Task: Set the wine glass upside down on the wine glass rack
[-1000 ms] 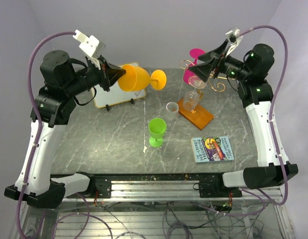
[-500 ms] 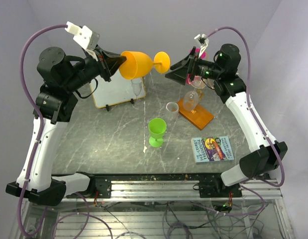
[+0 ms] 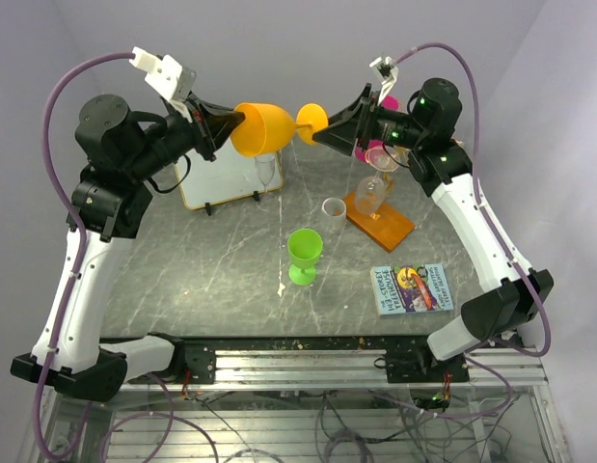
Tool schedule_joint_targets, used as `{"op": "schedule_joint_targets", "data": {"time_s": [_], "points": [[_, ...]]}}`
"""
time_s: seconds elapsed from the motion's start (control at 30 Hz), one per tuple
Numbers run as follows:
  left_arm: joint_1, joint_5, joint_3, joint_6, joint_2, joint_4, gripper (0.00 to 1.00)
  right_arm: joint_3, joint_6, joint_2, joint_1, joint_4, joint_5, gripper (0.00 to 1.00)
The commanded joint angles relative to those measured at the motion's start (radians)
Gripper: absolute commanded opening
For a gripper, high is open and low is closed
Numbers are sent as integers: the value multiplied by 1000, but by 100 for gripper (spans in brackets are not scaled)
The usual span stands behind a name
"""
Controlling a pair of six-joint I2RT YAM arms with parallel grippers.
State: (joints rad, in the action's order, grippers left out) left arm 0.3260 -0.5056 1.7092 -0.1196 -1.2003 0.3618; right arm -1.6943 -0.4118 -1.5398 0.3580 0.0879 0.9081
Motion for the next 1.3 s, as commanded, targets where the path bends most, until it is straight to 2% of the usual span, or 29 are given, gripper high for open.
{"op": "schedule_joint_targets", "data": {"time_s": [0.0,0.3,0.67,1.27], "points": [[-6,10,-5,23,11,-46,7,-35,-13,-17,9,-6,-50,52],[-5,16,-5,43,-5,-46,7,-36,-48,-24,15,4,-131,37],[-4,20,-15,56,-12,-44,7,-26,-81,-29,24,-20,-131,29],[1,23,-30,64,-14,-47,7,5,-109,-33,33,-40,-148,25]]}}
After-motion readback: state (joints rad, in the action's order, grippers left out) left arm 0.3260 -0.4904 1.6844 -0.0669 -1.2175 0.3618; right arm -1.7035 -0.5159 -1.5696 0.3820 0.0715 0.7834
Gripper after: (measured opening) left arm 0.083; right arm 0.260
